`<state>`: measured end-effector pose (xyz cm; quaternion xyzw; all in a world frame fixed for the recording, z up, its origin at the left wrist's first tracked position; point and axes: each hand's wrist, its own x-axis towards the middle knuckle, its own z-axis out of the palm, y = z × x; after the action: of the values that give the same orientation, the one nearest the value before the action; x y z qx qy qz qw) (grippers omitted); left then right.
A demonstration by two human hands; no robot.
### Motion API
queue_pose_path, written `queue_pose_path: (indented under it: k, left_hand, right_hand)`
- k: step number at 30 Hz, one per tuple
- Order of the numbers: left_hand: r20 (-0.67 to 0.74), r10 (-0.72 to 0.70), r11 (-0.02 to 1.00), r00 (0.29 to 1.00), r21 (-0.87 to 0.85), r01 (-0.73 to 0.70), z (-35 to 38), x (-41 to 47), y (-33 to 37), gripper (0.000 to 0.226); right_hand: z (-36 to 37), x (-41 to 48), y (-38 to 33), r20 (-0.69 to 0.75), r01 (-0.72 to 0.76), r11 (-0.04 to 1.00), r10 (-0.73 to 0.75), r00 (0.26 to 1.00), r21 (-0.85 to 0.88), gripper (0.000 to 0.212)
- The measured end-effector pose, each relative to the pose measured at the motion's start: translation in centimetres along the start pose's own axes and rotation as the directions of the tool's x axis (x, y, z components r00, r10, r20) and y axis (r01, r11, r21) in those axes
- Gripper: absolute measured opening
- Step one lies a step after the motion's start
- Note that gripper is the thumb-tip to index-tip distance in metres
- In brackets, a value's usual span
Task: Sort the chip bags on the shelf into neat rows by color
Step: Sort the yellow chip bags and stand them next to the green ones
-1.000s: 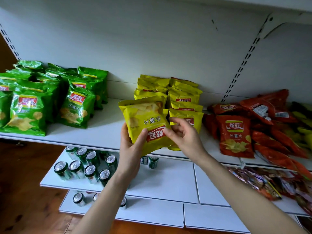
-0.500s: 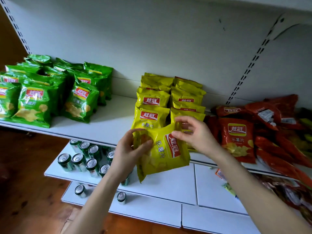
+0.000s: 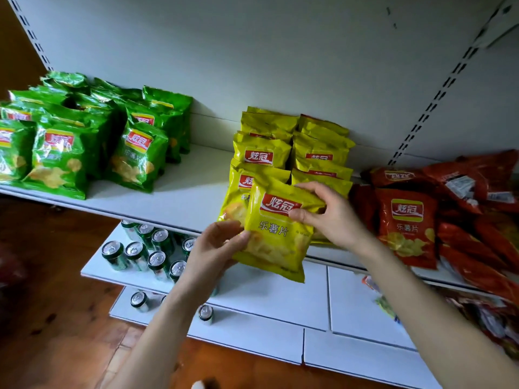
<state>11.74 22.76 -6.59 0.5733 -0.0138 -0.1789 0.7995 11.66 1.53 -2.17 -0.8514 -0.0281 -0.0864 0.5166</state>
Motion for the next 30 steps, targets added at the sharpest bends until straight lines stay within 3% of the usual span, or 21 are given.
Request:
queue_pose_path:
  k: [3, 7, 10, 13, 16, 21, 30]
  left_hand:
    - [-0.011, 0.126, 0.969, 0.992, 0.214, -0.12, -0.7, 1.3, 0.4, 0.048]
    - [-0.091, 0.307, 0.883, 0.947, 0.398, -0.248, -1.3, 4.7, 0.0, 0.049]
    - [-0.059, 0.367, 0.806, 0.928, 0.518, -0.286, -1.7, 6.4, -1.4, 0.052]
    - [0.029, 0.473, 0.684, 0.881, 0.618, -0.387, -2.9, 7.6, -2.5, 0.05]
    - [0.189, 0.555, 0.484, 0.81, 0.719, -0.499, -3.8, 8.8, -2.3, 0.055]
    - [0.229, 0.429, 0.594, 0.874, 0.658, -0.464, -3.4, 11.2, -1.2, 0.062]
    - [0.36, 0.419, 0.493, 0.834, 0.681, -0.542, -5.0, 11.2, -2.1, 0.067]
  right_hand:
    - [0.3, 1.8, -1.0, 0.056, 0.014, 0.993, -0.007, 0.998, -0.119, 0.051]
    - [2.7, 2.8, -1.3, -0.17, 0.059, 0.918, -0.136, 0.976, -0.392, 0.059]
    - [5.3, 1.2, 0.1, -0.251, 0.04, 0.724, -0.29, 0.923, -0.689, 0.06]
    - [7.4, 0.0, 2.6, -0.178, 0.008, 0.511, -0.314, 0.933, -0.86, 0.079]
    - [8.2, 0.0, 3.6, -0.206, -0.064, 0.464, -0.262, 0.943, -0.883, 0.091]
    - [8.7, 2.5, 3.7, -0.272, -0.142, 0.46, -0.23, 0.935, -0.876, 0.095]
    - [9.9, 1.4, 5.0, -0.281, -0.169, 0.402, -0.237, 0.93, -0.9, 0.09]
